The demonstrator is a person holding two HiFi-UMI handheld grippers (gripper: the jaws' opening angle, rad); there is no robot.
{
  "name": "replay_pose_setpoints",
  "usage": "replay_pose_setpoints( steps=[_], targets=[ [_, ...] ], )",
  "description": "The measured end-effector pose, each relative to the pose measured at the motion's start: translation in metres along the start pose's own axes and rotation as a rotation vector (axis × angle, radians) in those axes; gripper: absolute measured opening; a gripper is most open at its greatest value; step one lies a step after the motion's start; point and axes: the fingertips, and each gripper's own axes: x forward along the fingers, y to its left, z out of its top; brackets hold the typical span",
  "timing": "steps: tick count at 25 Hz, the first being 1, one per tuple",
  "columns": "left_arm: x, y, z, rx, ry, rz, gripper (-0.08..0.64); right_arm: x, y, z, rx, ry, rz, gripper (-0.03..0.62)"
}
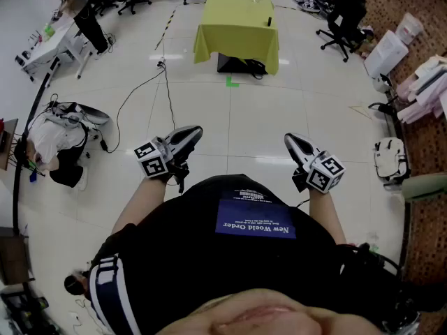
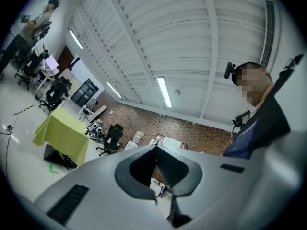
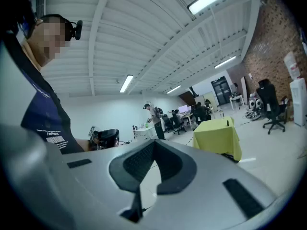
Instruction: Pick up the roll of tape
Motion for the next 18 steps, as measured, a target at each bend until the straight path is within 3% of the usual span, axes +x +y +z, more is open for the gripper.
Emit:
replay_pose_setpoints(
  steps=[10,18],
  targets=[
    [0.069,-0.028,-0.038,-0.023,0.013,0.007,0.006,-0.063,-0.054,0.001,0.02,0.002,-0.02,-0.014],
    [0.069,0.016,-0.031,-0.051,0.016,-0.004,0.006,-0.027,-0.067,-0.005,0.025,0.027,-0.043,-0.014]
  ],
)
